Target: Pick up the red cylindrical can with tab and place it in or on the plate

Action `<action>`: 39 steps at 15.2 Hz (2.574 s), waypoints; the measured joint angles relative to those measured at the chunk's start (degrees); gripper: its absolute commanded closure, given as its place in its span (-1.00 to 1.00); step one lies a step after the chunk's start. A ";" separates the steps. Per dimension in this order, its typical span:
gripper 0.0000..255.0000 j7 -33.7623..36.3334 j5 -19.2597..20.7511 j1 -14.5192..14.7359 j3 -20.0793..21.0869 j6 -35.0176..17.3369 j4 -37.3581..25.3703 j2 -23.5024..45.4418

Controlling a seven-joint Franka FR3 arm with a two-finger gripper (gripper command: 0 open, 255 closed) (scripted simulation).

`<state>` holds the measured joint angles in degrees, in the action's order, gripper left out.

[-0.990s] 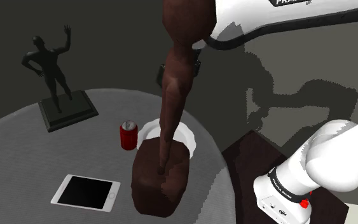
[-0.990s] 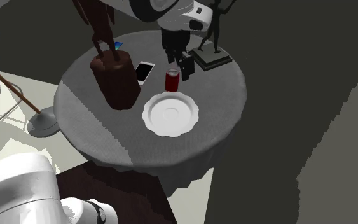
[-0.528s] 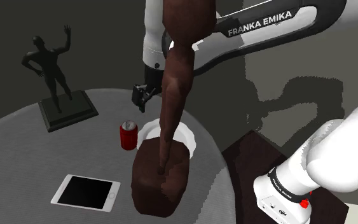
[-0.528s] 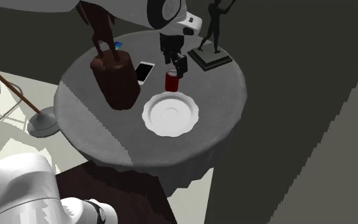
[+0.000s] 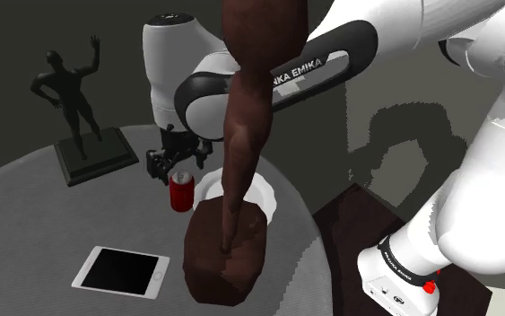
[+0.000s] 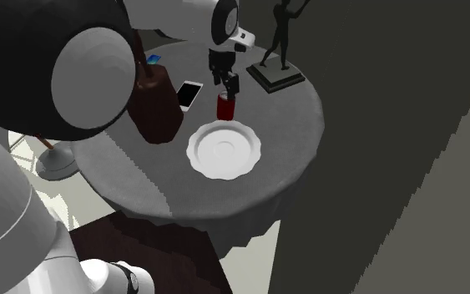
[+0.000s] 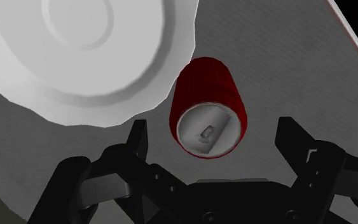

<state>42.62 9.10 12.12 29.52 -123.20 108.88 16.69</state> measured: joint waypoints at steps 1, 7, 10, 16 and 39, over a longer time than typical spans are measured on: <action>-1.00 0.68 0.71 0.60 -0.12 0.09 -1.08 1.37; -1.00 2.02 2.66 1.50 -0.94 -2.99 -0.61 4.56; -1.00 2.40 3.28 1.70 -1.26 -4.41 0.03 5.47; 1.00 2.46 3.36 1.75 -1.30 -4.61 0.12 5.59; 1.00 0.57 0.22 0.76 0.15 2.89 -3.15 0.80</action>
<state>43.19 9.31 12.88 29.67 -120.32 105.73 17.49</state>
